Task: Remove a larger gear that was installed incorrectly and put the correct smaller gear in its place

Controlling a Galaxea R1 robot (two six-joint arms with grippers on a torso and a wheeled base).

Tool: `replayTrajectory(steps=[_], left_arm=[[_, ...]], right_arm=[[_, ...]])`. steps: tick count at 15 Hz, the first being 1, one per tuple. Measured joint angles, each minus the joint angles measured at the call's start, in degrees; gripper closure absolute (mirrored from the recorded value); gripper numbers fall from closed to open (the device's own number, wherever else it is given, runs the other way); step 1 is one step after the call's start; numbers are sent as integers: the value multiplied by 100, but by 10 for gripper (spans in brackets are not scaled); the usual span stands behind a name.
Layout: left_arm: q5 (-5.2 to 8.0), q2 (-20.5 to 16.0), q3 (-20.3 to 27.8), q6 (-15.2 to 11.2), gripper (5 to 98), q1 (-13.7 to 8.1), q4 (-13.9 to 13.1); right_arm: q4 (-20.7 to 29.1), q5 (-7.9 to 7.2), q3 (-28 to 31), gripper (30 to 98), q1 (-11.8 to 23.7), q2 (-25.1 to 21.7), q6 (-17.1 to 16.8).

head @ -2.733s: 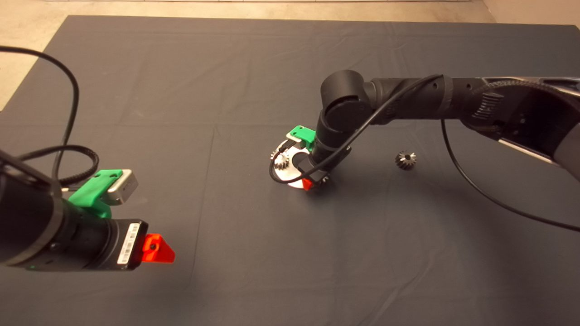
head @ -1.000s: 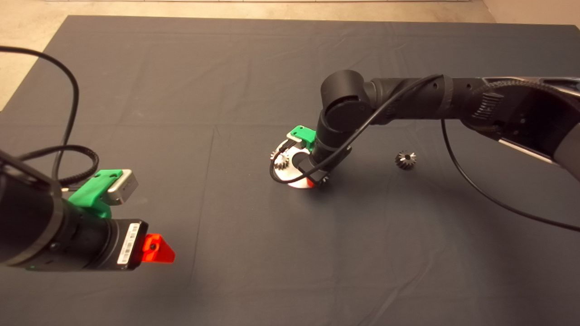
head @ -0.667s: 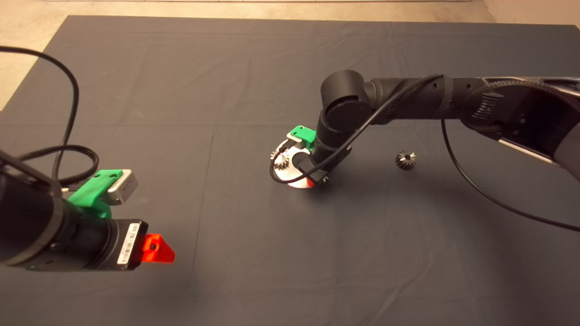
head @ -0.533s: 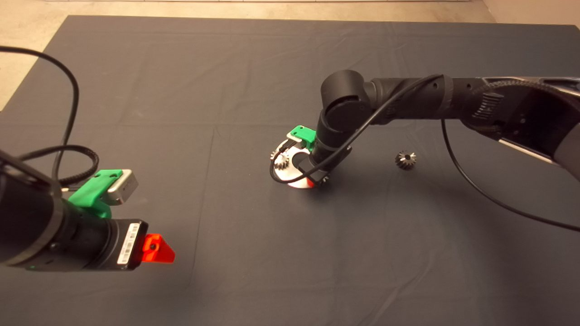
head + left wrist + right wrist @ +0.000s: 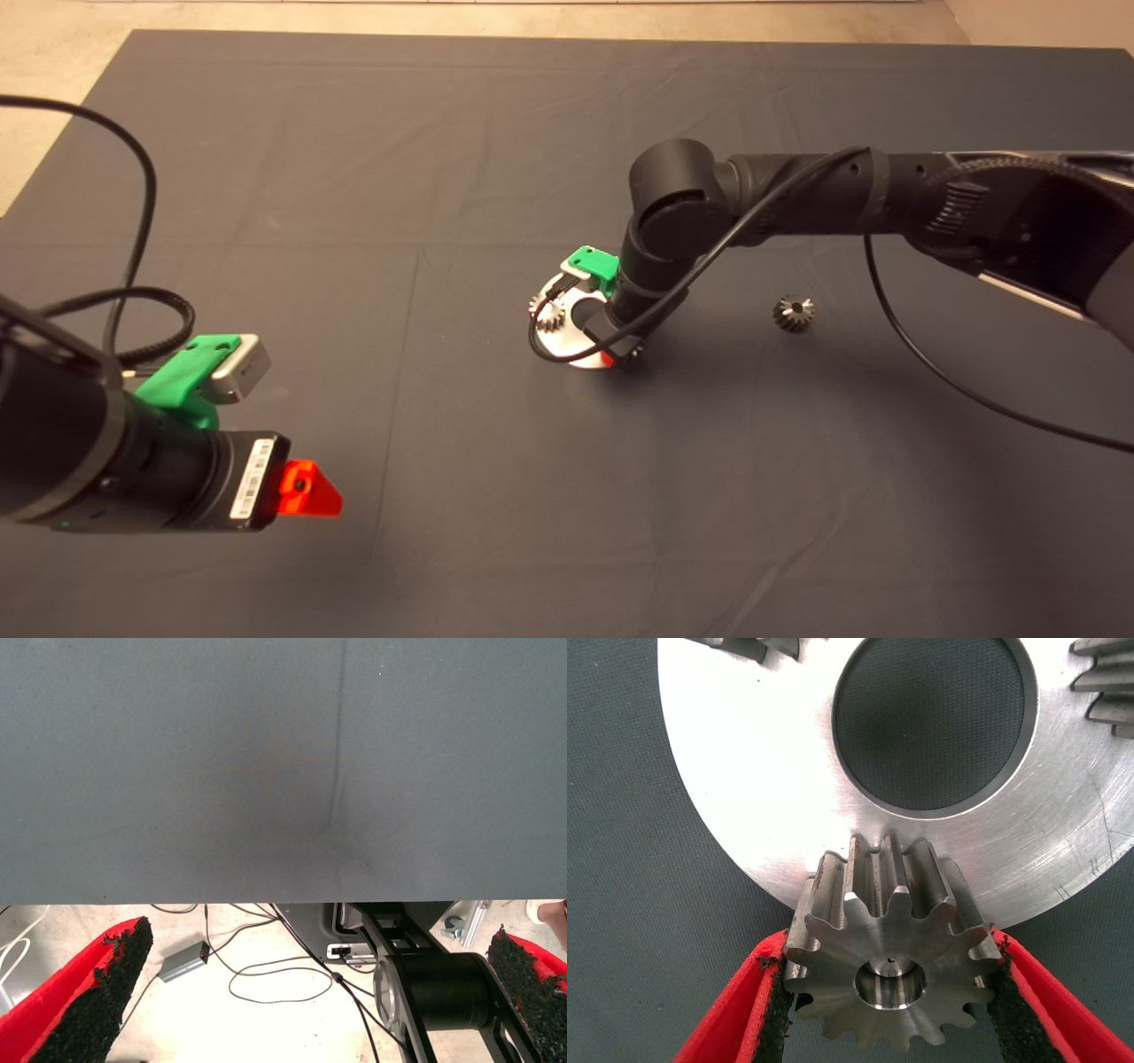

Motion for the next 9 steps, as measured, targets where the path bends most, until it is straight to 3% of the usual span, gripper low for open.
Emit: replayTrajectory(steps=[9], left_arm=[[1,2,0,1,54,2,1]], right_arm=[[-18,-45,256,777,225,-29,72]])
